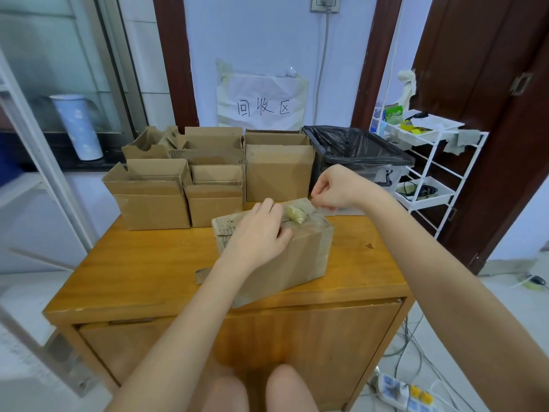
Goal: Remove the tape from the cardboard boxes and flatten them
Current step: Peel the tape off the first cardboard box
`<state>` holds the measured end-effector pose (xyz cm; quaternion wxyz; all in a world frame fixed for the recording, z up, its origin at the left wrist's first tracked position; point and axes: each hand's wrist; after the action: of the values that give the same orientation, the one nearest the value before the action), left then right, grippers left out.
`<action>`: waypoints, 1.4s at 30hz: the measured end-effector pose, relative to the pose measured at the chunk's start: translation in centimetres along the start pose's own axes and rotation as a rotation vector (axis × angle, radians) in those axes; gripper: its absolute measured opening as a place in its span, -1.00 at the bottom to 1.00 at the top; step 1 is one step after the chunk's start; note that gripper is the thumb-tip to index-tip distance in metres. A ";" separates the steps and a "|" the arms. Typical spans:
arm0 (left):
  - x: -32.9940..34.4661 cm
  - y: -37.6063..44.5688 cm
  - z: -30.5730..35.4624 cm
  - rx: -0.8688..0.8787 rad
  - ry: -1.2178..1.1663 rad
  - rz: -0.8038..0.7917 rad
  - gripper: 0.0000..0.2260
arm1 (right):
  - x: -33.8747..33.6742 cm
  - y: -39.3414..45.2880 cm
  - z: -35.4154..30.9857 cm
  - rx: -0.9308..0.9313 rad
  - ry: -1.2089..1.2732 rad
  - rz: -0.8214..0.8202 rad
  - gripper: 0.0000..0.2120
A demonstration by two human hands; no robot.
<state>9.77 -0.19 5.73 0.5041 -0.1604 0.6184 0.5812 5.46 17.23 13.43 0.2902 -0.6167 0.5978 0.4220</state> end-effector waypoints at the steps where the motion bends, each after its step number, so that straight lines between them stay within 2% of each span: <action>1: 0.0 0.0 0.0 0.002 0.002 -0.001 -0.83 | 0.4 0.0 -0.1 0.006 -0.032 0.015 -0.74; 3: 0.0 -0.1 0.0 0.005 -0.003 -0.001 -0.83 | 1.3 0.0 -0.2 0.025 -0.067 0.032 -0.54; 5: 0.0 -0.1 0.0 0.010 -0.007 0.002 -0.86 | 2.1 -0.2 -0.8 0.029 -0.104 0.008 -0.48; 9: 0.0 0.0 0.0 0.003 -0.007 -0.005 -0.86 | 3.1 -0.5 -1.5 0.011 -0.318 0.007 -0.60; 13: 0.0 0.0 0.0 -0.004 -0.005 -0.006 -0.84 | 2.4 -0.3 -1.3 0.016 -0.231 0.048 -0.78; 17: 0.0 0.0 -0.1 -0.002 0.000 -0.008 -0.85 | 1.2 0.1 -0.2 0.056 -0.064 0.042 -0.63; 23: 0.1 0.1 -0.1 0.005 -0.004 -0.011 -0.84 | 1.2 0.0 1.0 0.107 0.062 0.041 -0.70; 25: 0.1 0.2 -0.1 0.011 -0.006 -0.013 -0.84 | 1.5 0.0 0.8 0.100 0.009 0.042 -0.71; 29: 0.0 0.3 -0.1 0.020 -0.014 -0.022 -0.84 | 1.9 0.1 -0.2 0.049 -0.252 0.040 -0.75; 34: 0.0 0.4 -0.3 0.023 -0.013 -0.025 -0.84 | 2.9 -0.8 -1.8 -0.098 -0.543 0.143 -0.92; 36: 0.0 0.4 -0.3 0.015 -0.031 -0.019 -0.84 | 3.6 -1.2 -2.1 -0.144 -0.615 0.195 -0.86; 39: 0.1 0.5 -0.5 0.023 -0.028 -0.010 -0.84 | 4.0 -1.4 -1.9 -0.164 -0.602 0.224 -0.82; 42: 0.3 0.5 -0.6 0.037 -0.011 -0.001 -0.84 | 3.5 -0.7 -1.0 -0.090 -0.390 0.145 -0.74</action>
<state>9.00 -0.44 5.65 0.5108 -0.1481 0.6262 0.5701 6.06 14.71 10.76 0.3413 -0.4909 0.5539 0.5794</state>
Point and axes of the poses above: each hand's wrist, its own y-axis towards the middle knuckle, its own x-axis out of the palm, z = x × y, and after that the axes turned 7 degrees about z, right-handed
